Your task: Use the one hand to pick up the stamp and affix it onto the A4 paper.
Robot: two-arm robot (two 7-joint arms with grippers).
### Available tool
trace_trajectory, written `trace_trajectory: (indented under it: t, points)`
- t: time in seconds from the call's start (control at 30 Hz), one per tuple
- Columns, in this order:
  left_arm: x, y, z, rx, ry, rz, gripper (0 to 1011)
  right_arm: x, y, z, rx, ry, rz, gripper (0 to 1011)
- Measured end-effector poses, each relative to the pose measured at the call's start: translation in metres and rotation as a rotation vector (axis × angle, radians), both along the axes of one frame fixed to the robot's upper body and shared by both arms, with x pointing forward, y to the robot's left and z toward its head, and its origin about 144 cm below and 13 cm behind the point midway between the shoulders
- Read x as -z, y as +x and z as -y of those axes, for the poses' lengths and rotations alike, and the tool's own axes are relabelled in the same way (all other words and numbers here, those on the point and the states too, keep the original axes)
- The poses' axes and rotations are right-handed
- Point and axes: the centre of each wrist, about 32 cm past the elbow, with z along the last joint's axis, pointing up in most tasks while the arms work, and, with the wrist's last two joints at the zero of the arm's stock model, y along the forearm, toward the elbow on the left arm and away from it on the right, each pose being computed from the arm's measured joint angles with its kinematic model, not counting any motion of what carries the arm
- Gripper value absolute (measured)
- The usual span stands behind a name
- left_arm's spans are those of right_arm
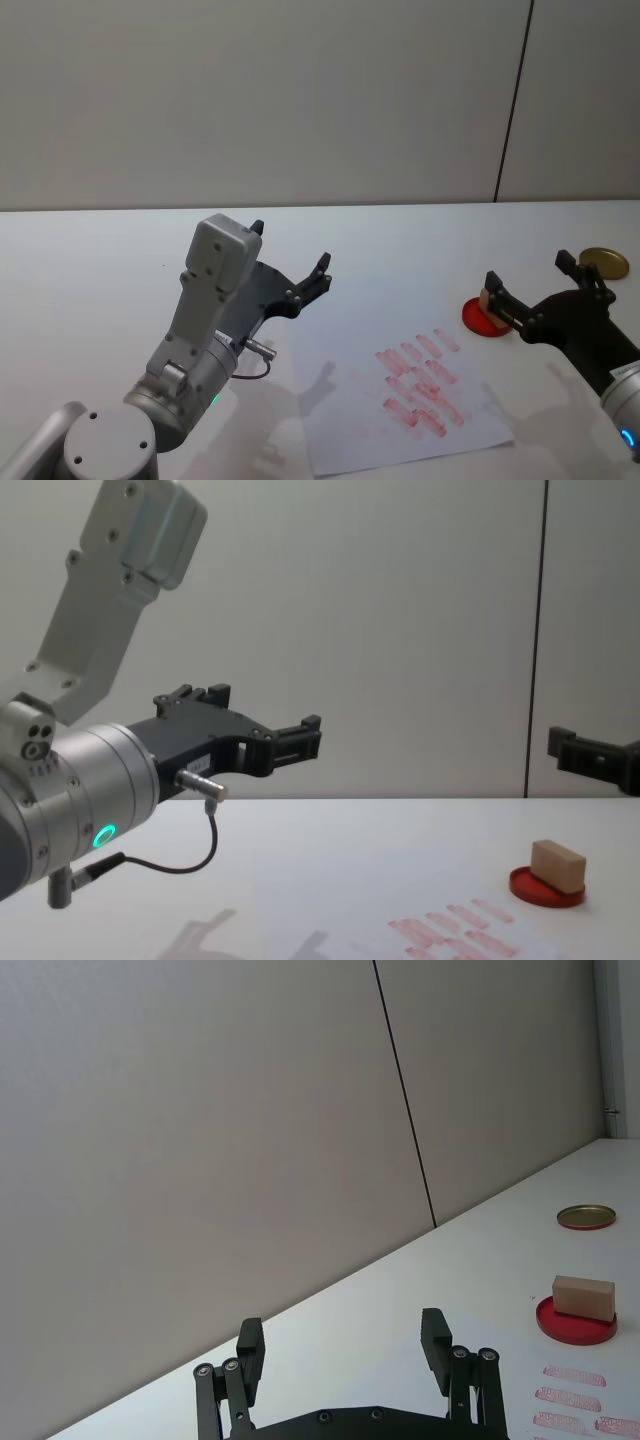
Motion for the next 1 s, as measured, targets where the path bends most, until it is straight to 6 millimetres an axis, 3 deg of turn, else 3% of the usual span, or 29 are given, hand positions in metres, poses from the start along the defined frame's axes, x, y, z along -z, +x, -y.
trace_trajectory:
  t: [1.0]
  points:
    - [0.0,0.0,0.0,0.0,0.0,0.0,993,0.0,0.0,0.0,0.0,0.0,0.0,1001]
